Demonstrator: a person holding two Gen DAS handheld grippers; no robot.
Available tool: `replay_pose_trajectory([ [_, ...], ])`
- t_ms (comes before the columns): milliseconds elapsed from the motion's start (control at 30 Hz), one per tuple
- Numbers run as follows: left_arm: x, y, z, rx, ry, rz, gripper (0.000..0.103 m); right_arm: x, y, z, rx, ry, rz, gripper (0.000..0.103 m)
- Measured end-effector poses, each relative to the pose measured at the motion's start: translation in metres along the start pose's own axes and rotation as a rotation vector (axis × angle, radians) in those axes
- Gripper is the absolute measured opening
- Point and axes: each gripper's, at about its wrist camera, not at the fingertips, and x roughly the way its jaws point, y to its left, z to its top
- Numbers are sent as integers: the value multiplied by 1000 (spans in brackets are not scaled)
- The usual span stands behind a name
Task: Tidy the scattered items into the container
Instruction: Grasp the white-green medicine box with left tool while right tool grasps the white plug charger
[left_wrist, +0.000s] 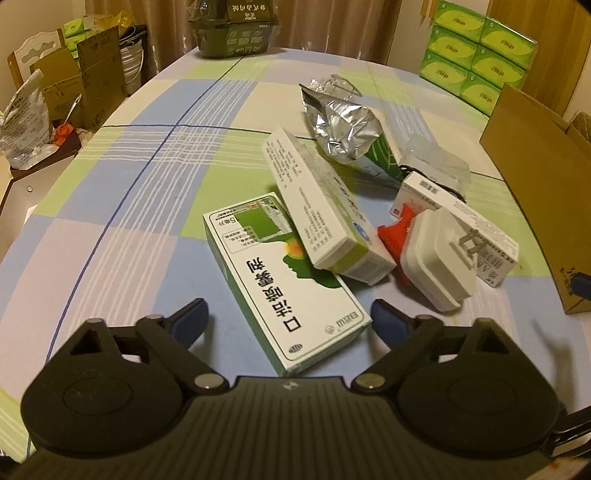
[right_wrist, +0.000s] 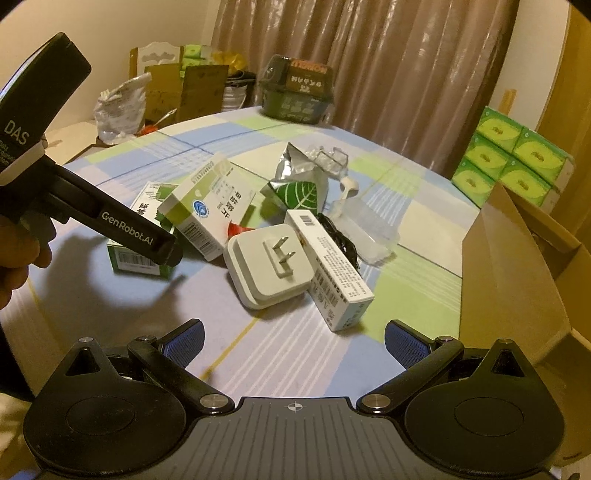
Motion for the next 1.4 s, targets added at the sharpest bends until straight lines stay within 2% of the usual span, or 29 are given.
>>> replay_pose_trajectory([
  [33,1,1,0,-2,0,-2,90,1,0,1,-2,0,1,101],
  [167,2,3,1,8,22,5,65,4,1,4,-18,-6,3,101],
  [367,-8,9,-4,26,41,27,53,7,1,7,-36,-16,17,101],
  [533,-15,17,-6,34,66,32,52,12,4,13,-87,-32,42,101],
  [667,-13,18,-3,48,56,40,66,21,4,24,-162,-48,78,101],
  [800,-7,17,1,72,52,47,67,36,2,35,-225,-29,124,100],
  [867,-5,17,3,79,53,47,67,44,2,40,-262,-16,148,83],
  [900,-4,18,3,80,53,45,67,49,2,41,-280,-1,162,79],
  [1100,1,24,6,59,64,27,67,72,2,49,-354,33,217,76],
  [1200,3,25,6,64,64,18,67,83,3,51,-385,66,242,71],
  [1267,4,24,7,74,62,18,67,89,3,52,-393,88,254,67],
  [1400,7,24,9,80,58,12,67,98,1,55,-379,114,270,64],
])
